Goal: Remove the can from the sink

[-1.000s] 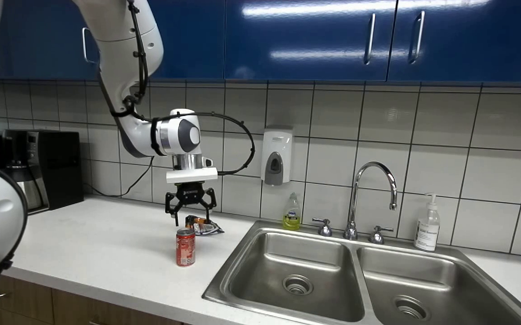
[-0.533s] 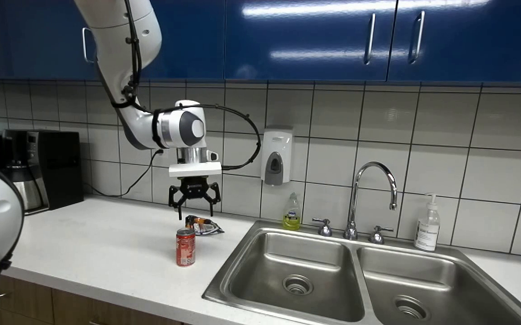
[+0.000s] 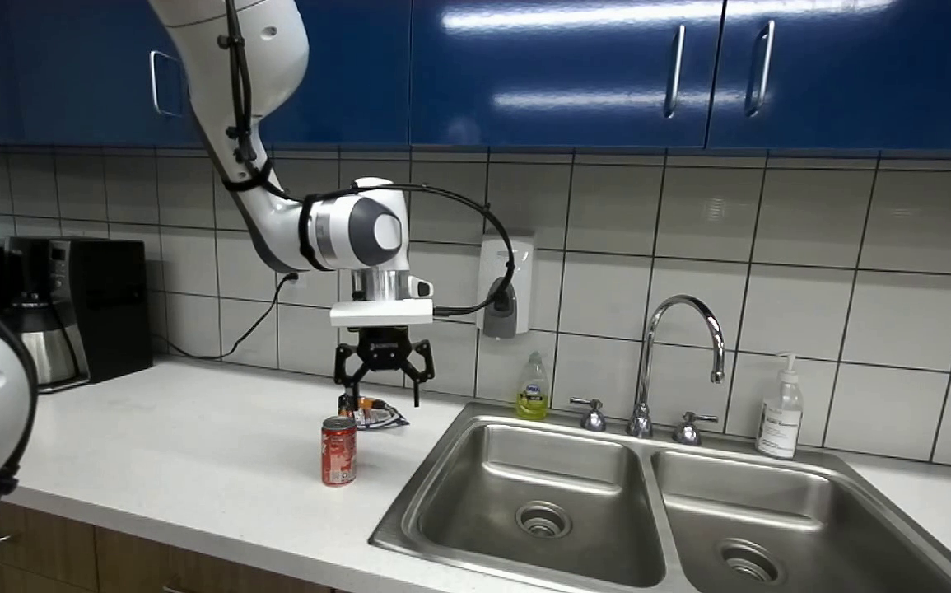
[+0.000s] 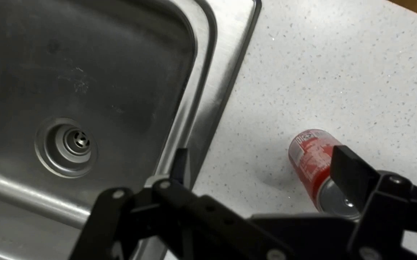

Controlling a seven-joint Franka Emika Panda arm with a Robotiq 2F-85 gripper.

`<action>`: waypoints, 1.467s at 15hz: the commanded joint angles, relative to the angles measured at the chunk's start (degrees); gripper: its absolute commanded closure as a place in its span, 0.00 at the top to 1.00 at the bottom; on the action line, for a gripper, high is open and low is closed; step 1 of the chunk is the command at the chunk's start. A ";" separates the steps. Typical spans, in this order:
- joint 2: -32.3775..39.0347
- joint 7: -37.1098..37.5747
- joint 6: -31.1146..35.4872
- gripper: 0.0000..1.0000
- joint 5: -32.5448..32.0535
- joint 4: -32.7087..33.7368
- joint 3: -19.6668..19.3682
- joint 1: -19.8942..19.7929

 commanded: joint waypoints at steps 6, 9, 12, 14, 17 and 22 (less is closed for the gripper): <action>-5.96 1.76 1.47 1.00 2.24 -6.84 -4.46 -3.46; -7.34 1.91 1.70 1.00 3.21 -8.81 -6.04 -4.34; -8.80 2.11 1.95 1.00 3.21 -10.75 -7.69 -5.45; -6.26 1.60 0.75 1.00 2.54 -8.56 -7.62 -4.97; -7.32 1.60 1.07 1.00 2.54 -9.78 -8.48 -5.65; -7.62 1.60 1.15 1.00 2.54 -10.02 -8.49 -5.63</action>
